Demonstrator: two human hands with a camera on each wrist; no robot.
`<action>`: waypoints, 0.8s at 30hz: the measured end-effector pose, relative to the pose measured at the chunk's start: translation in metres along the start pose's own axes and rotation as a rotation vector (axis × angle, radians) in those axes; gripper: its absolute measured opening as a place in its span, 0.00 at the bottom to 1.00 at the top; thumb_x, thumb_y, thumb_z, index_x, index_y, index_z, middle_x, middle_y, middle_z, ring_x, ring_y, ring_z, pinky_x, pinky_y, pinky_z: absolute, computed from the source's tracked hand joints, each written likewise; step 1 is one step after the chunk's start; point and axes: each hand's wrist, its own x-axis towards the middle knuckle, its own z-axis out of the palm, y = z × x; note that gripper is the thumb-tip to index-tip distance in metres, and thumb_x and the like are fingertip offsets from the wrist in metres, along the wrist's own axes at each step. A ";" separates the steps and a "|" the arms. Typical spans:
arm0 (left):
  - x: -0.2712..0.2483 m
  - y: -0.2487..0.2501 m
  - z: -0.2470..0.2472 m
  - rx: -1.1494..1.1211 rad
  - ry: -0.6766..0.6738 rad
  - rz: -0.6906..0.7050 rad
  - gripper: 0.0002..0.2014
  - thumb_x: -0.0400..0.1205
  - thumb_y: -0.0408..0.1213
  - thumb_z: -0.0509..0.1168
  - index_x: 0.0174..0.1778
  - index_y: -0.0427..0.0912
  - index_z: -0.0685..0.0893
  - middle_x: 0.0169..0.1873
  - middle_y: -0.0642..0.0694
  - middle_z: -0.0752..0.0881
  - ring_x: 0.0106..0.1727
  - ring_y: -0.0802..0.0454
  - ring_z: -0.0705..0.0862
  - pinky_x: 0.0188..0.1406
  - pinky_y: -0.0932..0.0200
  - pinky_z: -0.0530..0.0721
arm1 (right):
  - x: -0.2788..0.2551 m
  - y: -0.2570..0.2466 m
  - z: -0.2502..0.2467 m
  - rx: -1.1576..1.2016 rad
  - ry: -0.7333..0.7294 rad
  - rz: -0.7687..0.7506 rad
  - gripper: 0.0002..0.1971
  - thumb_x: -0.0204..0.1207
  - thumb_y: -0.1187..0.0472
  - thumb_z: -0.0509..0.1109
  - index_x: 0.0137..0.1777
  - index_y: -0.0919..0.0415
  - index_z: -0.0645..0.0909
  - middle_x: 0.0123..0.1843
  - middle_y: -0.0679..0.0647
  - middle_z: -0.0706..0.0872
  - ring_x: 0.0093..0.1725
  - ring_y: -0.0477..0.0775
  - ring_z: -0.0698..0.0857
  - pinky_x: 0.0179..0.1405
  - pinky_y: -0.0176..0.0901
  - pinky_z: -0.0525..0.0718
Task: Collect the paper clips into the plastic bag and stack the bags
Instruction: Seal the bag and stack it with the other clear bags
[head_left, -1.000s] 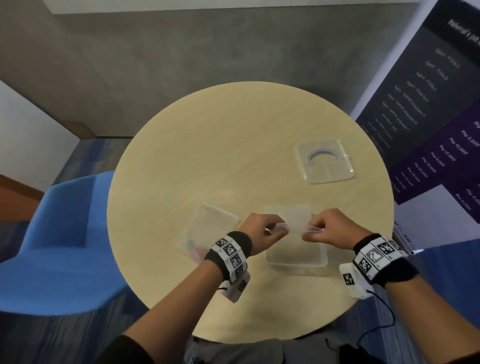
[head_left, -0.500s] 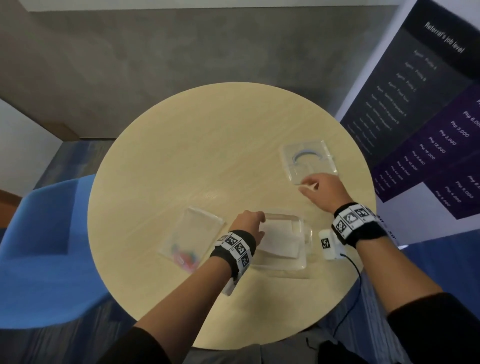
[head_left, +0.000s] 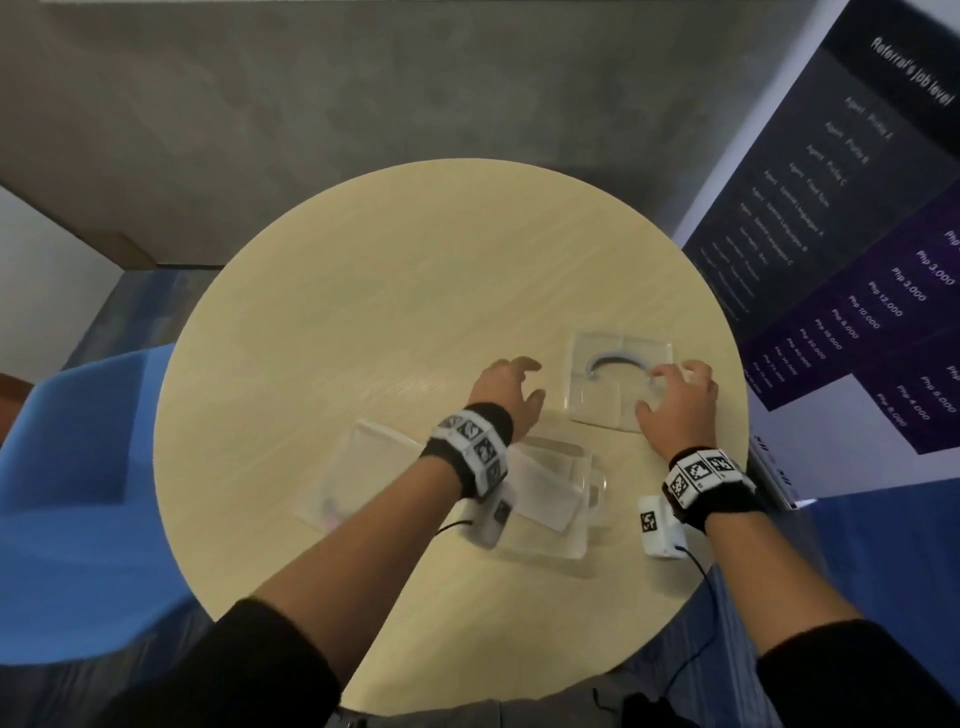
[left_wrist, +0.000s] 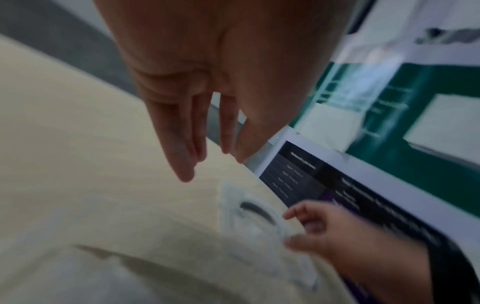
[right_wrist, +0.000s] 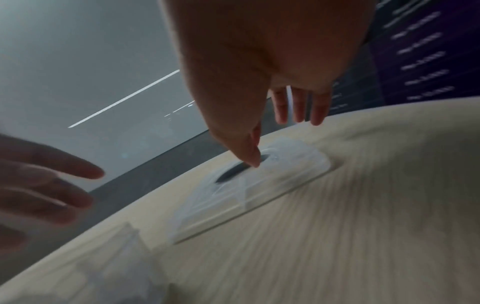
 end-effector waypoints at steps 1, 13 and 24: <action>0.008 0.007 0.002 -0.043 -0.066 -0.066 0.23 0.82 0.44 0.63 0.74 0.47 0.74 0.66 0.41 0.82 0.64 0.42 0.83 0.63 0.50 0.82 | 0.000 0.003 0.000 0.086 -0.044 0.087 0.28 0.69 0.63 0.78 0.70 0.58 0.77 0.74 0.65 0.70 0.69 0.70 0.73 0.68 0.59 0.76; 0.032 0.036 0.030 -0.219 -0.138 -0.288 0.34 0.81 0.46 0.64 0.82 0.42 0.61 0.75 0.40 0.75 0.73 0.39 0.77 0.69 0.49 0.78 | 0.016 -0.001 -0.012 0.646 -0.180 0.455 0.30 0.76 0.66 0.73 0.78 0.66 0.70 0.72 0.65 0.79 0.67 0.64 0.81 0.69 0.61 0.80; -0.043 -0.012 -0.046 0.002 -0.004 -0.171 0.23 0.83 0.49 0.63 0.71 0.41 0.80 0.49 0.42 0.87 0.44 0.47 0.82 0.45 0.60 0.78 | -0.067 -0.045 -0.043 0.684 -0.412 0.292 0.16 0.72 0.71 0.78 0.58 0.67 0.82 0.44 0.61 0.86 0.38 0.61 0.90 0.41 0.47 0.92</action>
